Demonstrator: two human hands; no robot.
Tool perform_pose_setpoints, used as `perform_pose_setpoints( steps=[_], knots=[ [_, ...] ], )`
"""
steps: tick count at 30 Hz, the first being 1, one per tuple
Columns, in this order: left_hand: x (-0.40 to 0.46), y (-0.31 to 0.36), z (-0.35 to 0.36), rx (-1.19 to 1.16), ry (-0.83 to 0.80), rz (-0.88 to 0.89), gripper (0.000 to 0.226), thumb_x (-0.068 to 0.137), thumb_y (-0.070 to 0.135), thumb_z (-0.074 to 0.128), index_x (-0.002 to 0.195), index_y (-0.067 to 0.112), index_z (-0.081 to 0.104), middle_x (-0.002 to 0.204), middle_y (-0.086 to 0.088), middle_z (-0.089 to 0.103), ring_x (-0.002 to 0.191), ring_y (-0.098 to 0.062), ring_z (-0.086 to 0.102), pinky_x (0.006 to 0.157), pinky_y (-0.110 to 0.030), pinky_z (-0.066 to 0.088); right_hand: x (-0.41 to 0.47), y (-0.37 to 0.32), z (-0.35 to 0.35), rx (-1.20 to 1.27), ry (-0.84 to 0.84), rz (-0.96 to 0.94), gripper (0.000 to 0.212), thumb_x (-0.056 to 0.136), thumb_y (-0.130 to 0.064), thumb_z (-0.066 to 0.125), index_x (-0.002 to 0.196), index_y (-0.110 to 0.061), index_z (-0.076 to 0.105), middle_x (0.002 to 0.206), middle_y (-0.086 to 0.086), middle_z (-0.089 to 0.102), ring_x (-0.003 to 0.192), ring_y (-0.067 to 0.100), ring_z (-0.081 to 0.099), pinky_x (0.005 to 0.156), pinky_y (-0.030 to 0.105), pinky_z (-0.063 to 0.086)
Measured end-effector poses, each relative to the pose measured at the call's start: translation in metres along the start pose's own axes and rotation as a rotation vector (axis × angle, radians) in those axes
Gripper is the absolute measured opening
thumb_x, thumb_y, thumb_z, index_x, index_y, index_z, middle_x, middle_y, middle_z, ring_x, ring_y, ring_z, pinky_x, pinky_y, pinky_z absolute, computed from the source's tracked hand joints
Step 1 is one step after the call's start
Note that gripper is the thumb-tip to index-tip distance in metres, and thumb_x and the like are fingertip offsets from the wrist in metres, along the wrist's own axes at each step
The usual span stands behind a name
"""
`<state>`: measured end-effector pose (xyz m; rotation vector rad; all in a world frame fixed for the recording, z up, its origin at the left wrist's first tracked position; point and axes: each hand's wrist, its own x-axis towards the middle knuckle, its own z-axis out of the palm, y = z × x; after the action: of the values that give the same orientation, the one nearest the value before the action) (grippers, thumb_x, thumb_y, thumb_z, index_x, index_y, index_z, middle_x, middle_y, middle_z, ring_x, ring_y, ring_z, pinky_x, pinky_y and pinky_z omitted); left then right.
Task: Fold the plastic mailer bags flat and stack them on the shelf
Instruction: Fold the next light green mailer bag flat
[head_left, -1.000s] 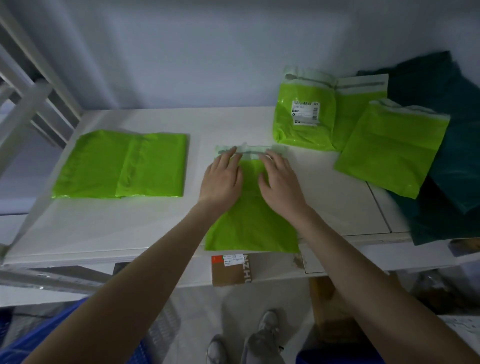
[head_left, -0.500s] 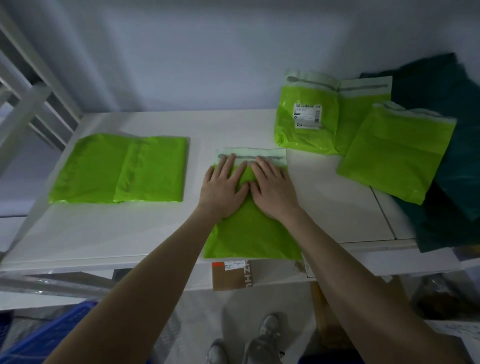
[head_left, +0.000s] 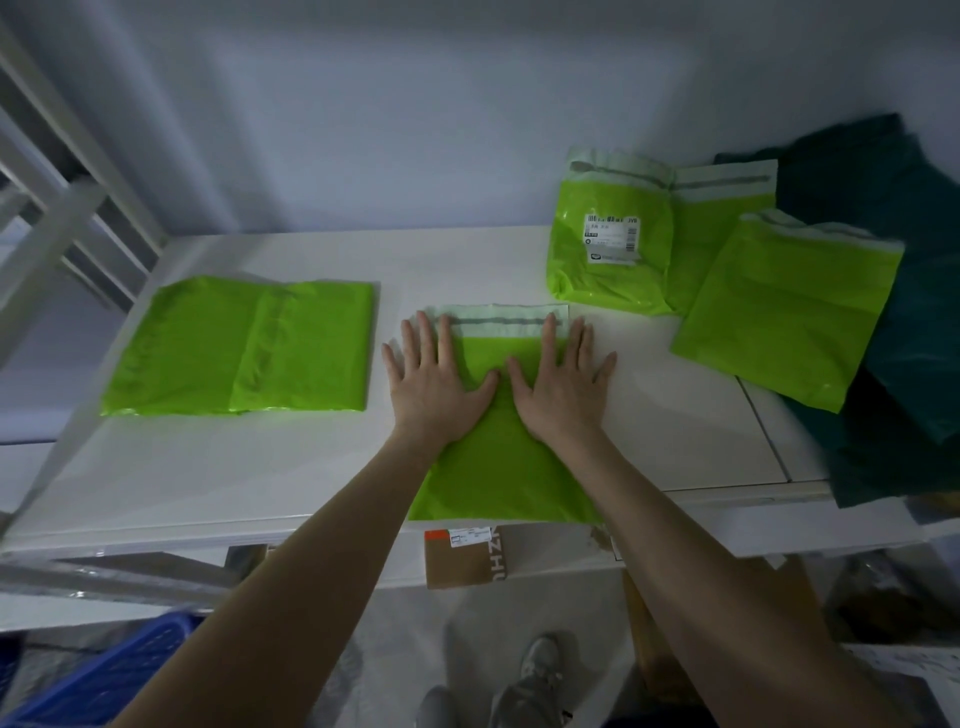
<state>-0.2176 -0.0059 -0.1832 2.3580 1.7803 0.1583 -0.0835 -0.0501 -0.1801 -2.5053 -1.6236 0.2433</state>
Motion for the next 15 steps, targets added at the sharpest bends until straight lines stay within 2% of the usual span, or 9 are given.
perform_pose_setpoints(
  steps=[2,4,7,10,12,15],
  knots=[
    [-0.001,-0.001,-0.001,-0.049,0.039,-0.008,0.088,0.088,0.068,0.025,0.15,0.014,-0.006,0.157,-0.016,-0.008,0.145,-0.027,-0.011,0.115,-0.045,-0.01,-0.002,-0.001,-0.001,0.039,0.042,0.024,0.072,0.095,-0.056,0.019,0.15,-0.017,-0.004,0.157,0.021,-0.003,0.146,0.03,-0.004,0.113,0.055,-0.004],
    [-0.003,-0.003,-0.005,-0.138,0.085,0.017,0.079,0.093,0.06,0.026,0.15,0.013,-0.001,0.158,-0.015,-0.006,0.146,-0.026,-0.007,0.116,-0.042,-0.007,-0.005,0.0,-0.005,0.073,0.134,0.017,0.067,0.097,-0.051,0.023,0.151,-0.014,0.006,0.156,0.021,0.008,0.145,0.031,0.008,0.114,0.054,0.006],
    [-0.011,-0.01,-0.016,-0.306,0.118,0.109,0.063,0.098,0.044,0.032,0.149,0.01,0.015,0.157,-0.012,0.01,0.145,-0.026,0.012,0.119,-0.041,0.011,-0.011,0.007,-0.017,0.105,0.223,0.016,0.059,0.098,-0.044,0.029,0.146,-0.011,0.023,0.148,0.016,0.031,0.134,0.031,0.029,0.106,0.048,0.026],
    [-0.022,-0.018,-0.027,-0.348,0.138,0.138,0.059,0.097,0.036,0.041,0.145,0.008,0.022,0.147,-0.012,0.026,0.133,-0.027,0.032,0.109,-0.04,0.032,-0.02,0.017,-0.026,0.139,0.224,0.049,0.048,0.095,-0.037,0.041,0.133,-0.007,0.037,0.128,0.015,0.044,0.119,0.032,0.039,0.09,0.043,0.036],
    [-0.029,-0.024,-0.03,-0.34,0.132,0.094,0.061,0.094,0.033,0.049,0.143,0.005,0.025,0.14,-0.014,0.033,0.128,-0.029,0.037,0.104,-0.038,0.035,-0.028,0.024,-0.03,0.171,0.191,0.057,0.045,0.092,-0.035,0.047,0.127,-0.007,0.04,0.123,0.015,0.046,0.116,0.032,0.041,0.087,0.041,0.038],
    [-0.038,-0.029,-0.034,-0.429,0.071,-0.032,0.064,0.089,0.032,0.06,0.139,0.004,0.029,0.134,-0.016,0.041,0.121,-0.03,0.046,0.098,-0.04,0.041,-0.041,0.033,-0.034,0.267,0.146,0.091,0.051,0.09,-0.038,0.054,0.128,-0.007,0.039,0.122,0.015,0.048,0.114,0.032,0.045,0.086,0.04,0.04]
  ],
)
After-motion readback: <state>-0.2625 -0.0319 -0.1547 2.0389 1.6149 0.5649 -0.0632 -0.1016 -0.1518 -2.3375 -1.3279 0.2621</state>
